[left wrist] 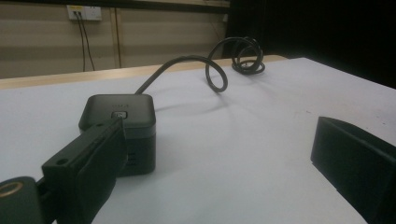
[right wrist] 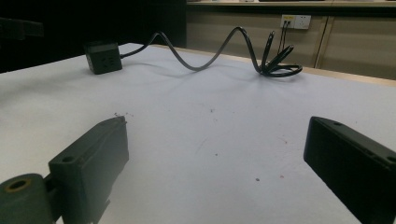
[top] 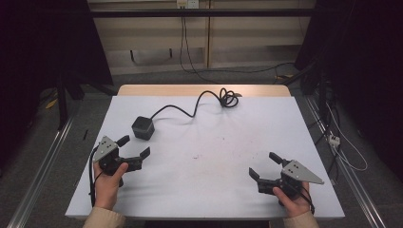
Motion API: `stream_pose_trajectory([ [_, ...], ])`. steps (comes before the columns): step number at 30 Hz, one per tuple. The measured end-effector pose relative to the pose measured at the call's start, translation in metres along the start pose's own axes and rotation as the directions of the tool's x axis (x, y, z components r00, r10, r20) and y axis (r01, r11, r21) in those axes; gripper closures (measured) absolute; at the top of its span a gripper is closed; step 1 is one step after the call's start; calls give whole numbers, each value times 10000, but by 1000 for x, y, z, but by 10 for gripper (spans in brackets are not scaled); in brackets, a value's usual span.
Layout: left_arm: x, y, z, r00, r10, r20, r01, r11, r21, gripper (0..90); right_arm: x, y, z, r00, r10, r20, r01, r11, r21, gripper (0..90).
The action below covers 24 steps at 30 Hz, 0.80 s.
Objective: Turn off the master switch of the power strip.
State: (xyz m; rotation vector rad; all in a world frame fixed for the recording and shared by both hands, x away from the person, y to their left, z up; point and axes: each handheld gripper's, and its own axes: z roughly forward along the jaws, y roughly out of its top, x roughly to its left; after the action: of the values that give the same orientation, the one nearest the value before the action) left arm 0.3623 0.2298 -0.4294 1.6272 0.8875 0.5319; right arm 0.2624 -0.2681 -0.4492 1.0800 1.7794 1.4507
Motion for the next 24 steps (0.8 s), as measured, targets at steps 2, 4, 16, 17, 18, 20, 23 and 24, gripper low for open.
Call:
stream_pose_trajectory([
  [2,1,1,1,10000,6,-12,-6,10000,13,34,0,0,0,10000,1,-1,-1,10000,1,63],
  [4,1,2,3,10000,14,-65,-14,10000,29,34,0,0,0,10000,0,2,0,10000,7,63],
  [16,5,9,9,9999,70,-133,-69,9999,75,34,-1,0,-1,10000,3,15,-3,10000,5,64],
  [17,5,10,9,9999,53,-95,-52,10000,44,34,-1,0,-1,10000,3,15,-3,10000,5,64],
  [18,5,10,10,9999,60,-91,-60,10000,43,33,-1,0,-1,10000,-2,13,2,10000,12,64],
  [20,6,12,11,9999,46,-103,-45,10000,52,33,0,0,-1,10000,-17,2,17,10000,-1,64],
  [23,7,13,14,10000,21,-80,-20,10000,65,33,-1,0,-1,10000,-4,13,4,10000,-12,64],
  [24,8,14,15,10000,16,-78,-15,10000,93,33,-1,0,-1,10000,3,19,-3,10000,-16,64],
])
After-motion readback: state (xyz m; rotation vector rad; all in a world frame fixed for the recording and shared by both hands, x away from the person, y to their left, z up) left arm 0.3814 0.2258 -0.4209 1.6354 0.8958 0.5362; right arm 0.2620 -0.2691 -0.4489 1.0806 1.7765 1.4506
